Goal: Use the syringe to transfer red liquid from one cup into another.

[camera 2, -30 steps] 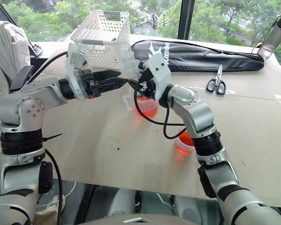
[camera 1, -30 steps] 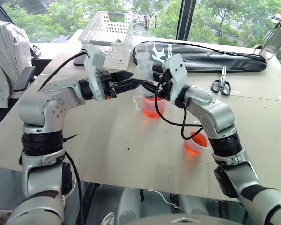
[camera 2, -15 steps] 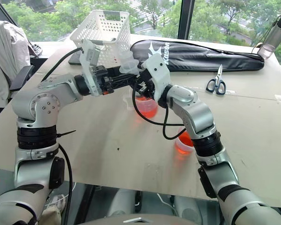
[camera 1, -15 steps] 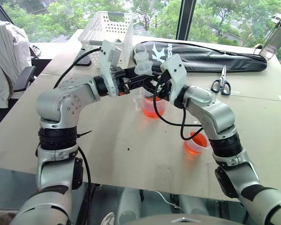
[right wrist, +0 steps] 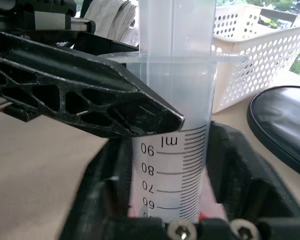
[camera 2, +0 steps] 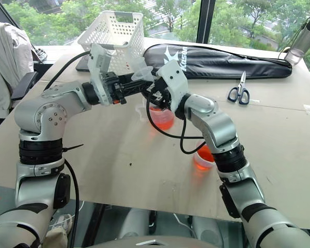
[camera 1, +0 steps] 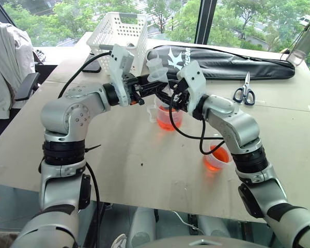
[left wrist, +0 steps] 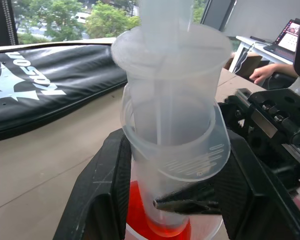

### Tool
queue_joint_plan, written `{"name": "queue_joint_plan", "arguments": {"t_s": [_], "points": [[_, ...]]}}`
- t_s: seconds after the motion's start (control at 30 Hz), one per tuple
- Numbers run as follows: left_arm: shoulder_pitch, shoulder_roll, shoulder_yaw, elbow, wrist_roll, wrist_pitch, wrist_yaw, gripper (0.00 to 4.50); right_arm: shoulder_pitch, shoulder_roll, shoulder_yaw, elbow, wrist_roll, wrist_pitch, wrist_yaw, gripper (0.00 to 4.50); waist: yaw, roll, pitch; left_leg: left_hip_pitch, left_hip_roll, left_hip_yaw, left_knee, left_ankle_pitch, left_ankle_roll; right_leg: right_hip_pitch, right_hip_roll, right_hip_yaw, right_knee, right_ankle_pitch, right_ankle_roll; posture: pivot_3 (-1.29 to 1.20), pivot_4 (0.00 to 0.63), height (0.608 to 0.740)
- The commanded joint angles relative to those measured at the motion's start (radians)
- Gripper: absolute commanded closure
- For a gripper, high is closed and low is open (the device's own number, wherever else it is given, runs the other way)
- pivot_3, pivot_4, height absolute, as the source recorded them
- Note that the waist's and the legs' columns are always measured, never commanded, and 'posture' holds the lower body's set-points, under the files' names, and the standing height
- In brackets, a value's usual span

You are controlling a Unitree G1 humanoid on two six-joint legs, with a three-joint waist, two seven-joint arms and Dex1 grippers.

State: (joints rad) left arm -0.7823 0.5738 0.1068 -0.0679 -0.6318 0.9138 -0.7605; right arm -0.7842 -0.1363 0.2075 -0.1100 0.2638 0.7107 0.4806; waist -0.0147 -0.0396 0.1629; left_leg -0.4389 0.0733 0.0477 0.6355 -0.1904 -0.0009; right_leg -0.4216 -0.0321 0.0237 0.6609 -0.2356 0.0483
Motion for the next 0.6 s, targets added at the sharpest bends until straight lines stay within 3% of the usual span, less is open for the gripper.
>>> {"name": "queue_joint_plan", "arguments": {"t_s": [0.03, 0.07, 0.6], "points": [[-0.025, 0.023, 0.035, 0.004, -0.009, -0.033, -0.017, 2.98, -0.029, -0.02, -0.026, -0.05, 0.007, -0.008, 0.012, 0.25, 0.0, 0.0, 0.0, 0.0, 0.0, 0.0, 0.0, 0.0, 0.0, 0.0, 0.0, 0.0, 0.0, 0.0, 0.0, 0.0, 0.15, 0.724], [-0.028, 0.026, 0.038, 0.012, -0.01, -0.037, -0.02, 2.98, -0.03, -0.025, -0.029, -0.05, 0.005, -0.012, 0.009, 0.0, 0.0, 0.0, 0.0, 0.0, 0.0, 0.0, 0.0, 0.0, 0.0, 0.0, 0.0, 0.0, 0.0, 0.0, 0.0, 0.0, 0.15, 0.724], [-0.121, -0.014, 0.14, 0.191, -0.063, -0.014, 0.055, 2.98, 0.017, -0.14, -0.127, -0.199, 0.077, -0.003, 0.036, 0.0, 0.0, 0.0, 0.0, 0.0, 0.0, 0.0, 0.0, 0.0, 0.0, 0.0, 0.0, 0.0, 0.0, 0.0, 0.0, 0.0, 0.15, 0.724]]}}
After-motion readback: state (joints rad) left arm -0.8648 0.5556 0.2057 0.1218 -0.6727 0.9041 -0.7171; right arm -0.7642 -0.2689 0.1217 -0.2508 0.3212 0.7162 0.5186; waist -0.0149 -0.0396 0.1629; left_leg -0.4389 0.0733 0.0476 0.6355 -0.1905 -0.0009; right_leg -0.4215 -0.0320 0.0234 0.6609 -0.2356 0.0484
